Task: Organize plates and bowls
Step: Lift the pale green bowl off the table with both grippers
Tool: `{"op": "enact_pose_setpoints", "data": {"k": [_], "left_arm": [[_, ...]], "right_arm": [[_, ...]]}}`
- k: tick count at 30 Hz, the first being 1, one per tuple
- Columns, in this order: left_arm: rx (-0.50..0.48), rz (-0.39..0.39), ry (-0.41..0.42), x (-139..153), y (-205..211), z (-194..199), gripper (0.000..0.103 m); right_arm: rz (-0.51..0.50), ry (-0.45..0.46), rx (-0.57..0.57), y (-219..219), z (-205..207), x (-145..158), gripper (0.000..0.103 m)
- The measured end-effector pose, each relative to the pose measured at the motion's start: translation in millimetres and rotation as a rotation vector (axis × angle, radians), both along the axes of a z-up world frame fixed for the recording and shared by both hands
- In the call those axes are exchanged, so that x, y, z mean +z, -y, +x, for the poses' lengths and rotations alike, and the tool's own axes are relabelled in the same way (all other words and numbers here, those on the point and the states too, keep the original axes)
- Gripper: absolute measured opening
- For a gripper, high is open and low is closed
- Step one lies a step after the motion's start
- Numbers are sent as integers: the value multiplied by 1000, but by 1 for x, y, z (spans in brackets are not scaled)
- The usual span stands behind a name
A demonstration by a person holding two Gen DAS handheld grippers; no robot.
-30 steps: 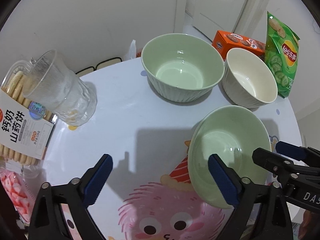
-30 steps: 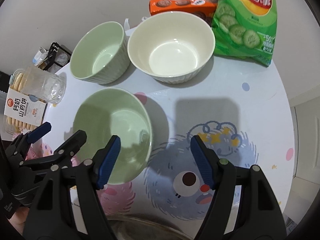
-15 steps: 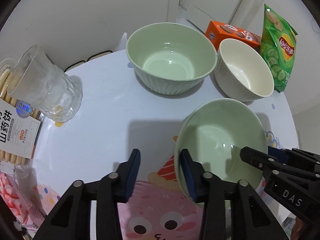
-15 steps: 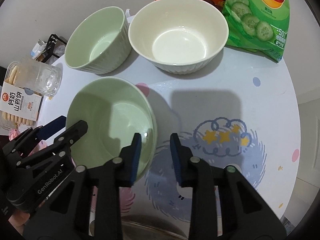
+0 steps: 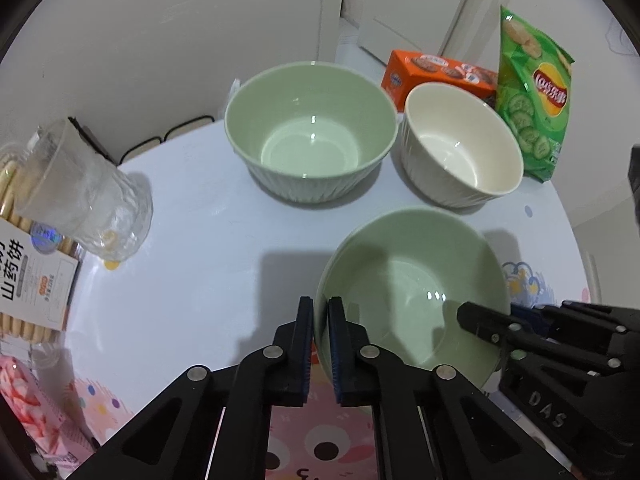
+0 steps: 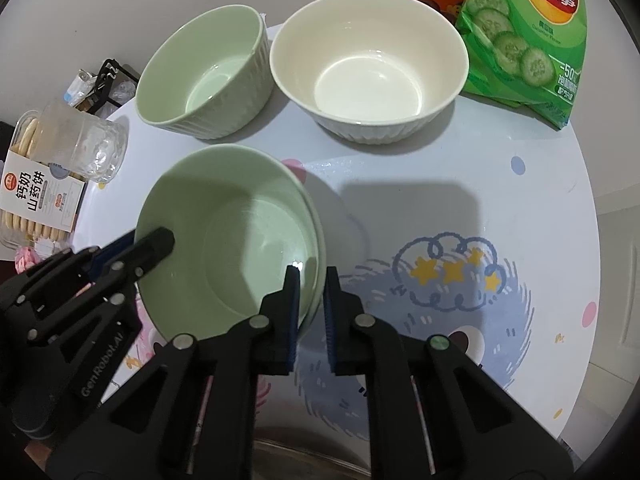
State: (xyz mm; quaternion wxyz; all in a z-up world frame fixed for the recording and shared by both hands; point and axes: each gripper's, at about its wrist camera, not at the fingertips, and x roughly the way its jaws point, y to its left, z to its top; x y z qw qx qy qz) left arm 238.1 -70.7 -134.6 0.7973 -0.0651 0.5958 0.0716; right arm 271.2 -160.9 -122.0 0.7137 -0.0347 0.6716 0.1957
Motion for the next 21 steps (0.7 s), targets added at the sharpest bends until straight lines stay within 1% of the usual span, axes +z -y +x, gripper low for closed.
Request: {"op": "enact_pose_setpoints", "data": {"k": [8, 11, 13, 16, 21], "left_arm": [[1, -32, -2, 0, -7, 0, 7], [24, -63, -2, -1, -18, -5, 10], [40, -65, -2, 0, -21, -7, 17], [68, -75, 9, 7, -30, -19, 23], [87, -96, 30, 15, -41, -29, 28]], "right_arm": [[1, 3, -9, 3, -3, 1, 13], [-4, -2, -5, 4, -4, 0, 13], [-3, -3, -6, 4, -4, 0, 13], [-7, -1, -5, 3, -5, 0, 13], [-7, -2, -6, 3, -4, 0, 13]]}}
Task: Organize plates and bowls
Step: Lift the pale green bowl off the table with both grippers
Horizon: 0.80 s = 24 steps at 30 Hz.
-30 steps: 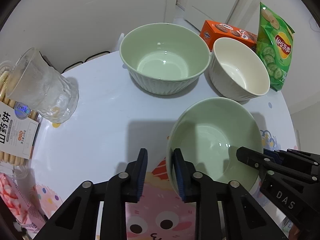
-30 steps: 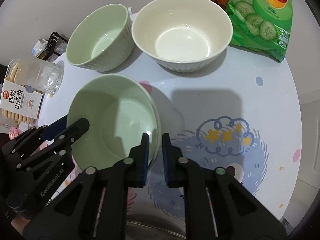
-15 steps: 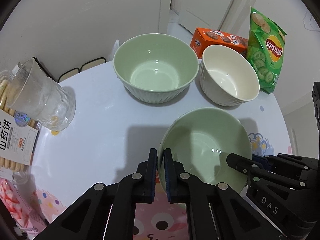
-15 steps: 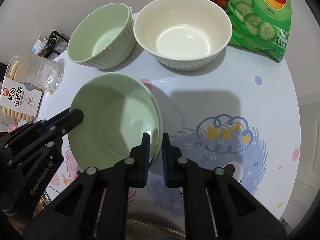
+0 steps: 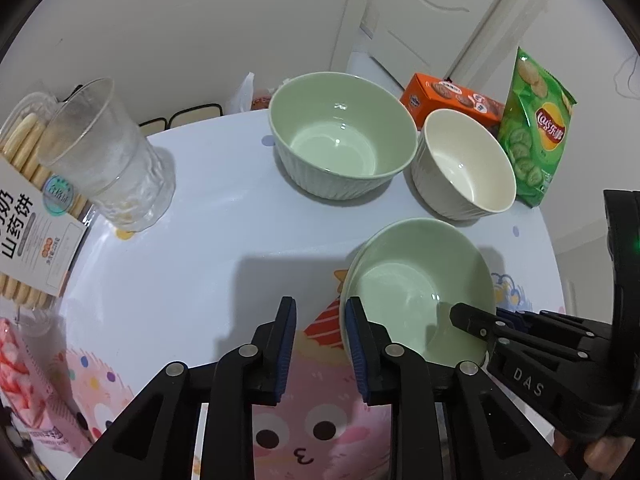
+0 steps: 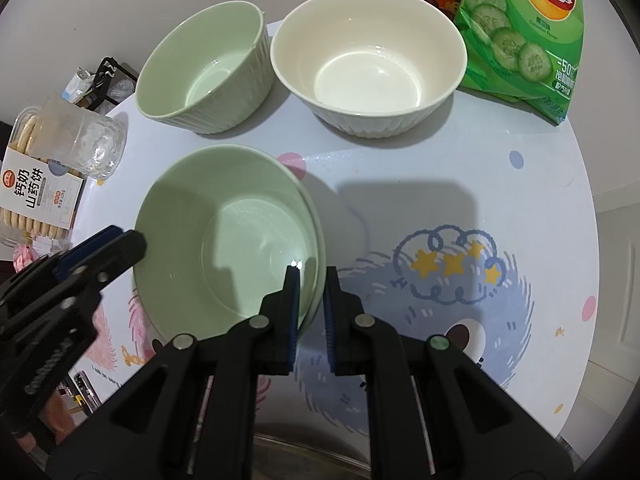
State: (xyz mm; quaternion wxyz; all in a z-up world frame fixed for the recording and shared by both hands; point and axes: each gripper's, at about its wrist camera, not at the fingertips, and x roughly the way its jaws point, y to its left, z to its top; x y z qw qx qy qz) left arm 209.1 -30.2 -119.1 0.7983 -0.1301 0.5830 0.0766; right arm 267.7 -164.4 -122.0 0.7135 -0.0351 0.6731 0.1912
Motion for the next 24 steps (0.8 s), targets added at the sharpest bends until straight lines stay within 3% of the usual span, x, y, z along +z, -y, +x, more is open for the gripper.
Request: {"op": "enact_pose_setpoints", "data": {"k": [7, 12, 14, 16, 19, 24], "left_arm": [[-12, -46, -31, -13, -2, 2, 40], [-21, -45, -57, -24, 0, 9, 40], [-27, -39, -74, -29, 1, 10, 37], [-35, -46, -76, -31, 4, 12, 21], [-48, -63, -69, -30, 10, 13, 8], [-35, -81, -69, -30, 8, 14, 5]], "right_arm": [[-4, 1, -1, 1, 1, 0, 13], [-9, 3, -3, 1, 1, 0, 13], [-8, 3, -5, 0, 1, 0, 13], [-9, 4, -8, -1, 0, 0, 13], [-13, 6, -9, -1, -1, 0, 13], [-14, 3, -12, -1, -1, 0, 13]]}}
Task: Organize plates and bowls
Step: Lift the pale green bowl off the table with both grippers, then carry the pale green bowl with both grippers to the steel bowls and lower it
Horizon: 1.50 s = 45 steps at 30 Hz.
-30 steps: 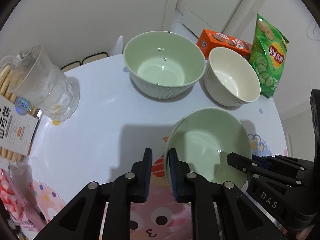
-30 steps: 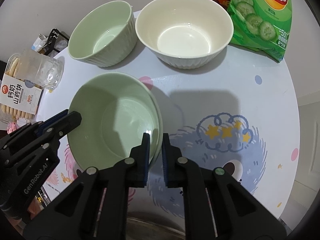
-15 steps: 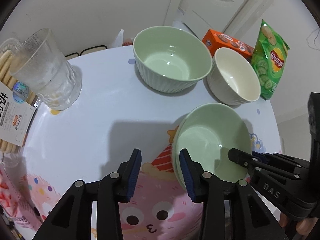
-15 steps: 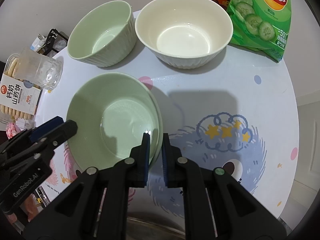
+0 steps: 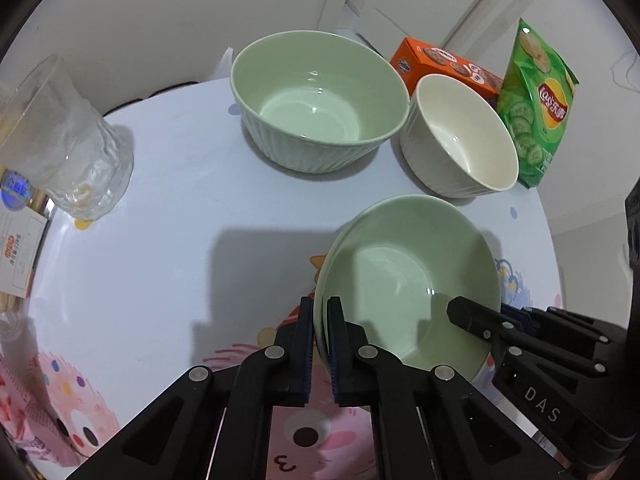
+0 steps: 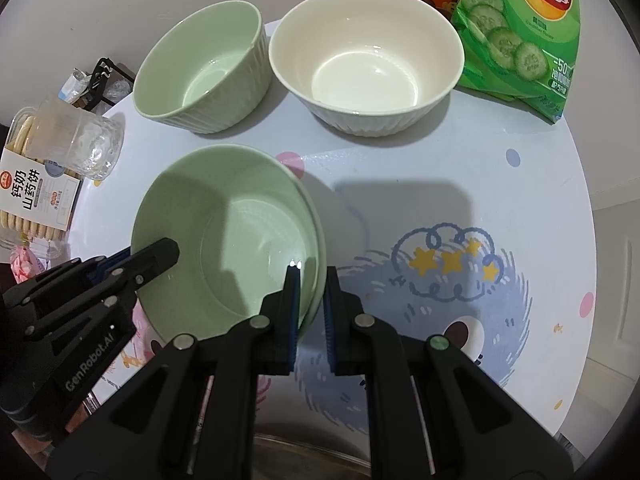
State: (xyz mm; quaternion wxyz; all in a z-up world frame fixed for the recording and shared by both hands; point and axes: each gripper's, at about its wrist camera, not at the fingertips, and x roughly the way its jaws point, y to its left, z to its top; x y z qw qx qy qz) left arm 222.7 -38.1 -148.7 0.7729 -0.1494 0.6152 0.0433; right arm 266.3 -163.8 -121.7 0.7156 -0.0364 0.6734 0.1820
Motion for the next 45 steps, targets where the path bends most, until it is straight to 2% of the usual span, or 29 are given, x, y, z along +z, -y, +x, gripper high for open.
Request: {"op": "enact_pose_setpoints", "data": {"k": [14, 24, 31, 45], "left_arm": [[2, 10, 18, 15, 6, -13, 5], [-45, 33, 38, 30, 30, -16, 5], [-130, 37, 46, 36, 74, -13, 5], [-323, 34, 36, 28, 199, -23, 5]], "right_arm": [[10, 22, -1, 6, -8, 11, 12], [16, 50, -27, 24, -19, 25, 12], [15, 72, -91, 63, -27, 35, 12], [-25, 83, -281, 184, -69, 44, 12]]}}
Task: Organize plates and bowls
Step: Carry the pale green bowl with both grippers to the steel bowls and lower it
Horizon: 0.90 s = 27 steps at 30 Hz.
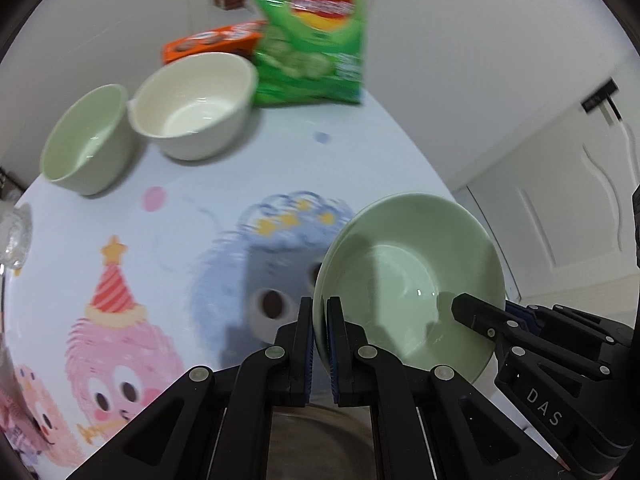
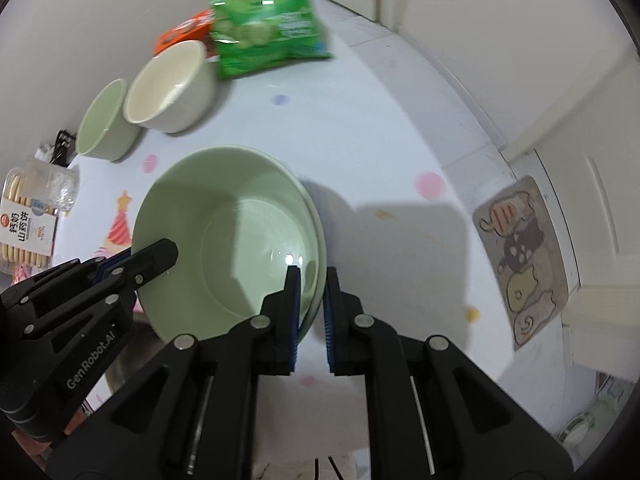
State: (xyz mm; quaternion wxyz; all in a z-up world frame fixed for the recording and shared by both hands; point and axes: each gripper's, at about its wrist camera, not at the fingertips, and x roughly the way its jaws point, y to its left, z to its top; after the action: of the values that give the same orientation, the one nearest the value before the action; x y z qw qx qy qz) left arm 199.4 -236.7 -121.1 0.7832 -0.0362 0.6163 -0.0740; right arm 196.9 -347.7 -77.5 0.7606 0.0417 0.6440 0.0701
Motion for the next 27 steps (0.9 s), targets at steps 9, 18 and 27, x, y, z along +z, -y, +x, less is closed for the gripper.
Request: {"op": "enact_pose_setpoints", "data": {"k": [9, 18, 27], "left_arm": [[-76, 17, -32, -15, 56, -25, 6], [-84, 36, -68, -31, 71, -41, 6], [-74, 50, -68, -35, 71, -40, 6]], "right_arm": [[-1, -25, -87, 58, -35, -7, 12], [6, -64, -100, 78, -57, -24, 12], [9, -87, -91, 79, -62, -33, 12]]}}
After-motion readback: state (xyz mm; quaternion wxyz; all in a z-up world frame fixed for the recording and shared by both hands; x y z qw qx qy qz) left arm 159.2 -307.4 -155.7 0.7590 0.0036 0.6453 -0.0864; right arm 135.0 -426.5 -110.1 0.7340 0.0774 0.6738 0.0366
